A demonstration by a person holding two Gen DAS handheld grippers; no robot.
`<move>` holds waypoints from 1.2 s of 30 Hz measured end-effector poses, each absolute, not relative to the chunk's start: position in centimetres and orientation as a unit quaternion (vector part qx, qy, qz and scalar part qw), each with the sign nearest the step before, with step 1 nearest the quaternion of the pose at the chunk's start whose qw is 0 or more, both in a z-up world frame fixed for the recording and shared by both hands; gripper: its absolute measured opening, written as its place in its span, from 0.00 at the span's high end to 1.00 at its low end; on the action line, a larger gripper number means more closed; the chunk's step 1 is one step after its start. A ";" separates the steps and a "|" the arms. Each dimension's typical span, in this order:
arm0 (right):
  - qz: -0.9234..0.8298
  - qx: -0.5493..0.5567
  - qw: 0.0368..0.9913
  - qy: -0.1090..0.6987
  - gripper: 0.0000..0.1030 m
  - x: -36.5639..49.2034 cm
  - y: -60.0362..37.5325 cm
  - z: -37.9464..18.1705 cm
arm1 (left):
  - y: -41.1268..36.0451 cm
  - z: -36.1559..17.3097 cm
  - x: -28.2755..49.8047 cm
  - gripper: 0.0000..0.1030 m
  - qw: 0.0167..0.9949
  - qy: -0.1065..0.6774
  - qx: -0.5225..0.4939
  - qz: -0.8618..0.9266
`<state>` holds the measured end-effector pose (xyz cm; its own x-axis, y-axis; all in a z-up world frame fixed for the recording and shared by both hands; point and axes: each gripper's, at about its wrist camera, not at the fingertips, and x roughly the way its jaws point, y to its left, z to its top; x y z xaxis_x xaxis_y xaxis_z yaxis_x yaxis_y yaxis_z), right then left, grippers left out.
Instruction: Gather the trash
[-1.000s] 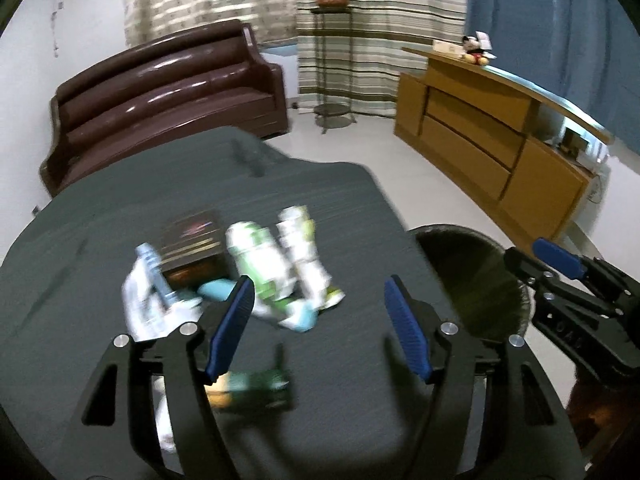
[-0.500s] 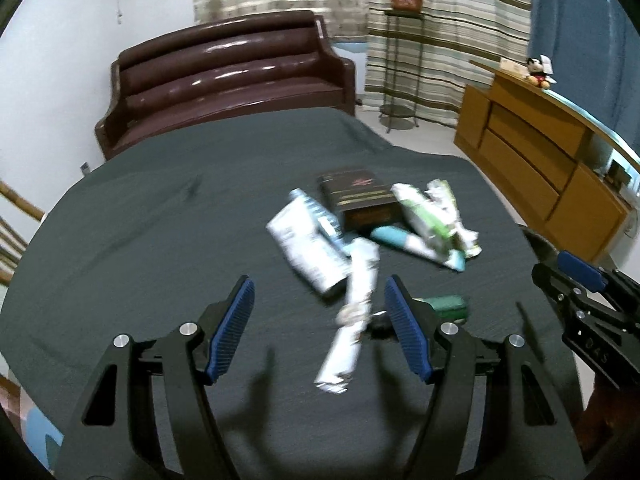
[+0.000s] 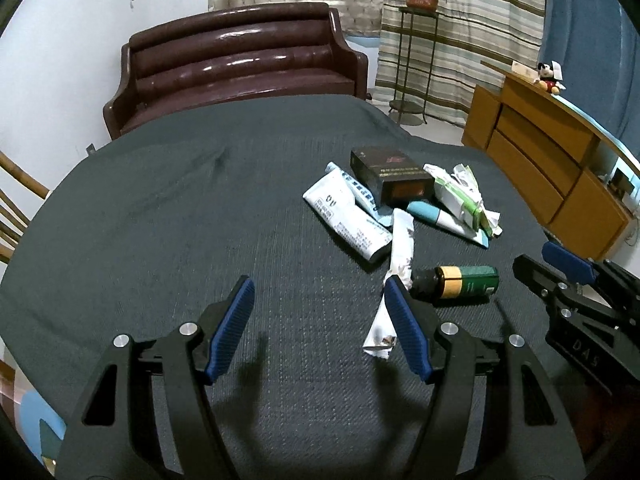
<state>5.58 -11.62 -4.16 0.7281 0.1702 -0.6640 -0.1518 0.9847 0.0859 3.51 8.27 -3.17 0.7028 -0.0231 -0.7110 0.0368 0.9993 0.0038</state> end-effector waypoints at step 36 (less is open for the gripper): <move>0.151 -0.025 0.902 0.404 0.55 6.6 -6.7 -5.7 | 12.0 -4.6 4.6 0.36 0.912 0.408 -0.009 0.029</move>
<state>6.64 -6.71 -5.71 0.6282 0.2519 -0.7361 -0.2919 0.9533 0.0771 4.58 12.03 -4.63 0.6653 0.0464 -0.7452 -0.0605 0.9981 0.0081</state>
